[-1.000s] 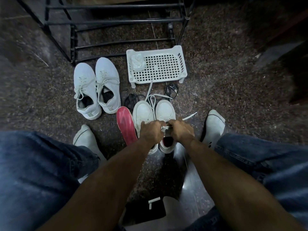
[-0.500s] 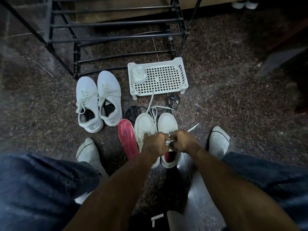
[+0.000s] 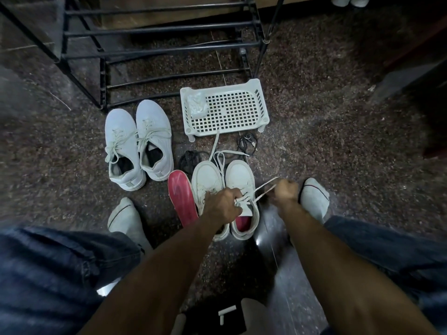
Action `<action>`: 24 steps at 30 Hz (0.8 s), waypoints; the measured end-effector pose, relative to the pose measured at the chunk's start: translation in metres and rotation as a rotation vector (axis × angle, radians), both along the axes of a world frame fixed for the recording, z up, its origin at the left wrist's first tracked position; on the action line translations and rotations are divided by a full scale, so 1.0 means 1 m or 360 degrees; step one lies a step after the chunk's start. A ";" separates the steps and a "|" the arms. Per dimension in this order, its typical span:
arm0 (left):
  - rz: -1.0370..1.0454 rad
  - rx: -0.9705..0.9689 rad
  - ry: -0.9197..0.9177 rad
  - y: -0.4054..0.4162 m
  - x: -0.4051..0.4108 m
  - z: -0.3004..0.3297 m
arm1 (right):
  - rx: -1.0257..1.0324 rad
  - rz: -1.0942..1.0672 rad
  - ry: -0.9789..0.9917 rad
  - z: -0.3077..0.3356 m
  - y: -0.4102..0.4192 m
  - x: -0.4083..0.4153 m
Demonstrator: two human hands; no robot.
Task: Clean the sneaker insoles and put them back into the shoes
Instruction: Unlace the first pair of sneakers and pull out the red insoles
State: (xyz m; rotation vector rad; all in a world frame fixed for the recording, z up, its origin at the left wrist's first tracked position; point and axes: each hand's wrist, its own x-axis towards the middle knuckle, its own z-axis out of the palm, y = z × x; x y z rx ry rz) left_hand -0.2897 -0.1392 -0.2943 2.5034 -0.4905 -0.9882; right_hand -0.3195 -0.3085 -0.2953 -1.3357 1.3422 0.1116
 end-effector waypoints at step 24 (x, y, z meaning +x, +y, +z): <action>0.0201 -0.0140 0.0107 -0.018 0.046 0.033 | -0.0798 0.1805 0.0139 0.007 0.033 -0.023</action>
